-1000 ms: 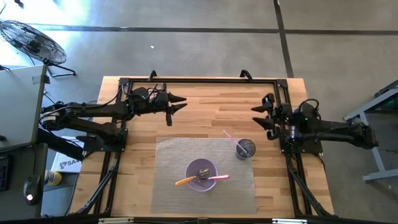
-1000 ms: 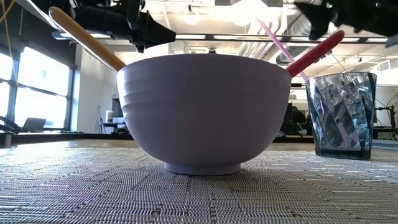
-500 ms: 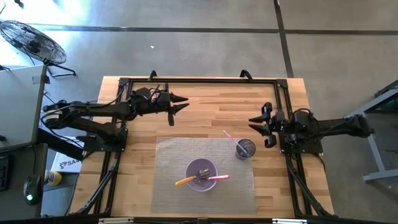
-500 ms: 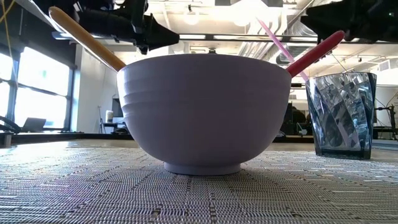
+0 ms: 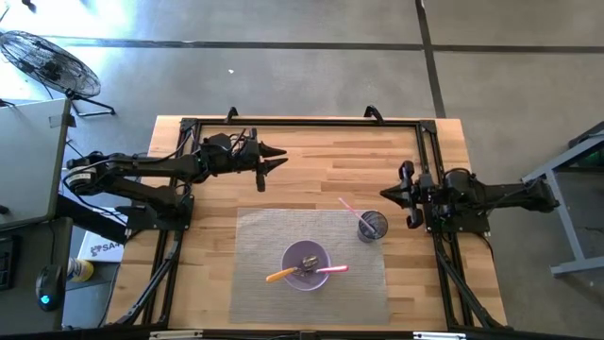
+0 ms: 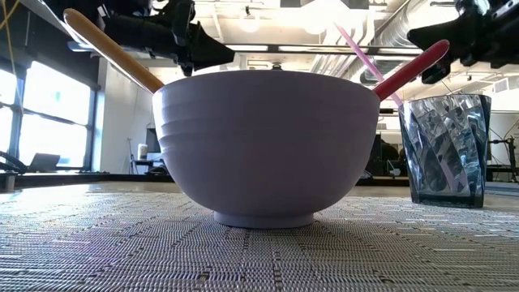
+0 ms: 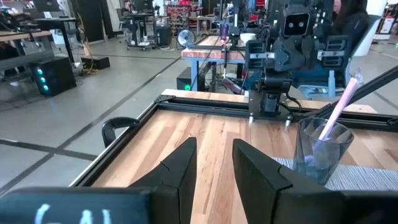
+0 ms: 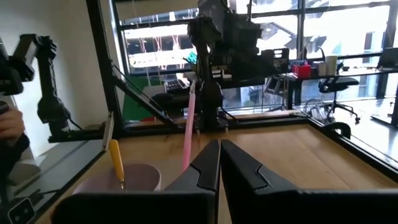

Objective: Pick & Place Utensil
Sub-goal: Return to Home Position

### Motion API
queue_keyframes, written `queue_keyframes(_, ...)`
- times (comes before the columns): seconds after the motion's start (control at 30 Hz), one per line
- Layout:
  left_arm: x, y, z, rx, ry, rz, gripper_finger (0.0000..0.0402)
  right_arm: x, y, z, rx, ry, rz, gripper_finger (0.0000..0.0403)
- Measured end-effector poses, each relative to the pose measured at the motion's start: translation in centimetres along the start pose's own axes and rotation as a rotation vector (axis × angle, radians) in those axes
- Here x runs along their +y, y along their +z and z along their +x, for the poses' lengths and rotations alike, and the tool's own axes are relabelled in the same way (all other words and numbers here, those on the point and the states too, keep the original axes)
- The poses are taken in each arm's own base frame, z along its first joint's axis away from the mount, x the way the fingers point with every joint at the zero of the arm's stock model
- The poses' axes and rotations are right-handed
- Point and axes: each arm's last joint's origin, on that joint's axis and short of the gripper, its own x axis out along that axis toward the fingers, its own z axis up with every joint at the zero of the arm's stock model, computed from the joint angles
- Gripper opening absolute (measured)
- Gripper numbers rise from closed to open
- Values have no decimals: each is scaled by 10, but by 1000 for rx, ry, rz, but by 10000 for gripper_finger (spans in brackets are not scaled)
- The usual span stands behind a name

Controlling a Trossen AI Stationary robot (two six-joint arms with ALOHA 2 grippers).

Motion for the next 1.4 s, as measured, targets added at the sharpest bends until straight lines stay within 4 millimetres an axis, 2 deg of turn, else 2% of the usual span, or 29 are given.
queue_keyframes(0.17,0,0,0,0,0,-14,101,-1,-15,-1,-13,10,2,2)
queue_keyframes(0.43,-2,3,-3,-5,-76,-33,101,-1,-11,-8,-61,14,-12,2)
queue_keyframes(0.67,-3,-4,-7,54,-72,-32,101,-3,-15,-13,-27,-33,5,2)
queue_keyframes(0.77,-3,-11,-11,50,-50,-31,101,-3,-24,-11,-25,-19,46,2)
queue_keyframes(0.83,-2,-17,-15,33,-33,-33,101,-4,-31,-11,38,-23,64,3)
queue_keyframes(1.0,-3,-22,-23,-45,-25,-20,101,-4,-28,-11,5,-41,63,2)
queue_keyframes(1.2,-3,-26,-29,-46,-23,-16,101,-4,-31,-11,33,-45,115,7)
queue_keyframes(1.4,3,-34,-40,-33,129,26,101,-5,-36,-10,84,-60,152,3)
